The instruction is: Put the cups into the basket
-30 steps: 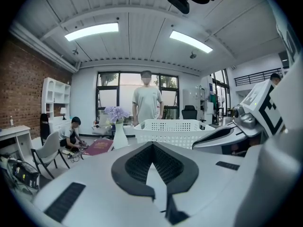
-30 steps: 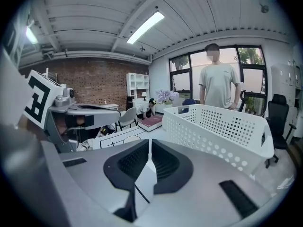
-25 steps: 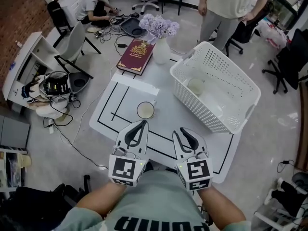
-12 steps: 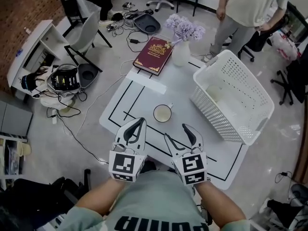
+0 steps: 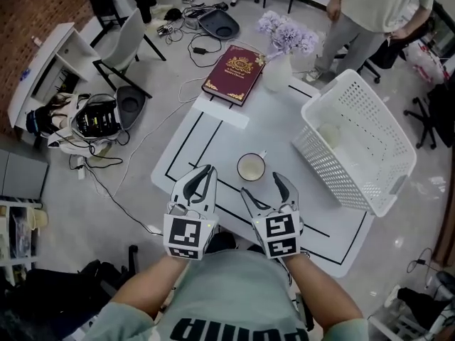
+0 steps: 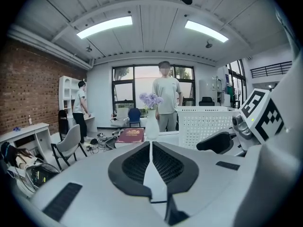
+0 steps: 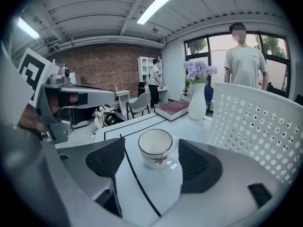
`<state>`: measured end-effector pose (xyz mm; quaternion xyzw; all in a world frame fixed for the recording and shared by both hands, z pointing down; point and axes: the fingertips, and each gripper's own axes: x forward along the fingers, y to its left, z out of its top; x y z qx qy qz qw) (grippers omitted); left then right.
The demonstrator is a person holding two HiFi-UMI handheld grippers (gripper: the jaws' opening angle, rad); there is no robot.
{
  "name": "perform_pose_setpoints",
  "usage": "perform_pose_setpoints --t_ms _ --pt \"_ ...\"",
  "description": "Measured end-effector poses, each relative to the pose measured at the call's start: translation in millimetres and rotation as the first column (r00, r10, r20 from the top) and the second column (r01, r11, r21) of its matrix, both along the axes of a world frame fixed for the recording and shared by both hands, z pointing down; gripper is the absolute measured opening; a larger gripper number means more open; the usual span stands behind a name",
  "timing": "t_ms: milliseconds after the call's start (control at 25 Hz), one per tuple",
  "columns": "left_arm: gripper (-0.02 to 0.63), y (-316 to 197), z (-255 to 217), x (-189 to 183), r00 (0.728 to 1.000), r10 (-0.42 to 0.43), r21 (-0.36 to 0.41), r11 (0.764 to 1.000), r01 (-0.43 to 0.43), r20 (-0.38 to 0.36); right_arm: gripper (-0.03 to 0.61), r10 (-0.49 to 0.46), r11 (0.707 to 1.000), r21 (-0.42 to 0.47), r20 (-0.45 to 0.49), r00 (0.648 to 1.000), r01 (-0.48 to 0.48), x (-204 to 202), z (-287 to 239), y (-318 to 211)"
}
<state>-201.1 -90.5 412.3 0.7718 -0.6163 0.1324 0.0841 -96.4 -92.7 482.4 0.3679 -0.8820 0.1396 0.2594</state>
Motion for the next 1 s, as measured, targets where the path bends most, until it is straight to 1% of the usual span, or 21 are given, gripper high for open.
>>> perform_pose_setpoints --t_ms 360,600,1000 --pt "0.006 -21 28 -12 1.0 0.02 -0.046 0.999 -0.019 0.023 0.37 0.024 0.999 -0.047 -0.022 0.999 -0.025 -10 29 -16" --pt "0.006 -30 41 -17 0.999 0.039 -0.065 0.997 -0.037 0.028 0.376 0.037 0.998 -0.056 -0.052 0.998 -0.04 -18 45 -25" --pt "0.006 -42 48 -20 0.997 0.067 -0.079 0.995 -0.065 0.028 0.377 0.054 0.997 -0.058 -0.09 0.994 -0.059 -24 63 -35"
